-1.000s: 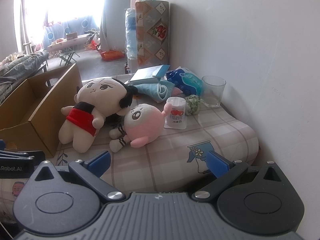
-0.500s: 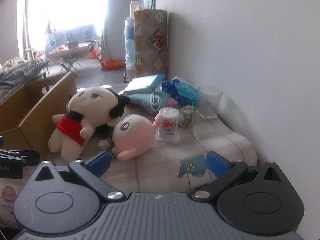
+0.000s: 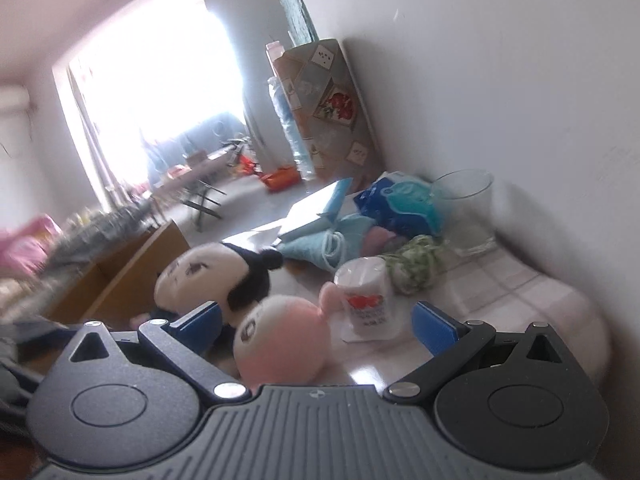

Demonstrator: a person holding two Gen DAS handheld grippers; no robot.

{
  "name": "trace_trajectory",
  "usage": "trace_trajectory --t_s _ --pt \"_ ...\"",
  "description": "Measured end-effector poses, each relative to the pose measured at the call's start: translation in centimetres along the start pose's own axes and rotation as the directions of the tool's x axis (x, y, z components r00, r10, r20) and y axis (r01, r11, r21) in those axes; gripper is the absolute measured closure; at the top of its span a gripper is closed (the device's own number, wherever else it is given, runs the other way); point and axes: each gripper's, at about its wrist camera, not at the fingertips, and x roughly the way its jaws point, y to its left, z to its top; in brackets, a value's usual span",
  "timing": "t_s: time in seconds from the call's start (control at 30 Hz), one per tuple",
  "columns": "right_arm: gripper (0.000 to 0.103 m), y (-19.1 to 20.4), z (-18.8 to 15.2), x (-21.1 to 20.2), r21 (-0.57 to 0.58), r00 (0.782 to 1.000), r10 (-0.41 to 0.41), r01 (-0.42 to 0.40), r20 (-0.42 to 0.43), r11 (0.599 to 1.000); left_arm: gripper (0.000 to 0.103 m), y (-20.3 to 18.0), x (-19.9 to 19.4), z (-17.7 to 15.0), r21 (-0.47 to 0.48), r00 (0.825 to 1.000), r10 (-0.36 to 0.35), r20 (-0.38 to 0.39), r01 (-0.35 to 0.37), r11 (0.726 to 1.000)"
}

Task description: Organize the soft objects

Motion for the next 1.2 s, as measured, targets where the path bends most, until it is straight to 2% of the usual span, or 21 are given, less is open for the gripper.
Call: trace_trajectory --t_s 0.07,0.13,0.17,0.2,0.27,0.33,0.47,0.6,0.7,0.87,1.03,1.2 --pt "0.006 -0.6 0.4 1.1 0.019 0.999 0.035 -0.035 -0.006 0.999 0.01 -0.2 1.3 0.5 -0.003 0.999 -0.032 -0.021 0.032 0.999" --pt "0.015 -1.0 0.6 2.2 0.033 0.997 0.067 -0.066 -0.029 0.997 0.01 -0.5 2.6 1.0 0.0 0.998 -0.052 -0.04 0.052 0.999" --pt "0.018 -1.2 0.7 2.8 0.042 0.995 0.085 -0.083 -0.045 0.996 0.008 -0.7 3.2 1.2 0.003 0.997 -0.056 -0.05 0.056 0.998" --pt "0.026 -1.5 0.7 3.5 0.054 0.993 0.102 -0.098 -0.064 0.994 0.008 -0.9 3.8 1.5 0.008 0.996 -0.059 -0.062 0.059 0.998" --pt "0.029 -2.1 0.7 4.4 0.087 0.987 0.135 -0.127 -0.09 0.988 0.007 -1.2 5.1 1.9 0.013 0.995 -0.053 -0.088 0.054 0.998" --pt "0.038 -2.8 0.6 5.1 0.12 0.981 0.165 -0.152 -0.106 0.981 0.006 -1.3 6.3 2.1 0.013 0.992 -0.05 -0.113 0.052 0.999" --pt "0.038 -4.2 0.4 5.3 0.148 0.978 0.181 -0.166 -0.1 0.975 0.005 -1.7 8.8 2.5 0.005 0.985 -0.043 -0.17 0.044 0.999" --pt "0.037 -5.4 1.1 5.0 0.121 0.987 0.141 -0.131 -0.079 0.984 0.005 -2.0 9.5 2.6 0.021 0.988 0.014 -0.156 -0.011 1.0" --pt "0.035 -6.0 1.7 5.0 0.075 0.993 0.093 -0.087 -0.076 0.993 0.019 -2.0 10.2 2.7 0.024 0.986 0.067 -0.15 -0.064 0.998" --pt "0.035 -6.9 2.5 5.4 0.071 0.993 0.086 -0.08 -0.08 0.994 0.022 -1.2 9.8 2.5 -0.011 0.989 0.04 -0.144 -0.042 0.999" --pt "0.035 -6.7 2.7 5.3 0.051 0.993 0.082 -0.077 -0.088 0.996 0.022 -0.8 7.1 1.5 -0.035 0.987 -0.052 -0.154 0.047 0.998" --pt "0.034 -4.9 3.5 6.4 -0.063 0.992 0.054 -0.062 -0.111 0.996 0.022 -1.2 4.5 -0.1 -0.014 0.99 -0.031 -0.14 0.03 0.999"
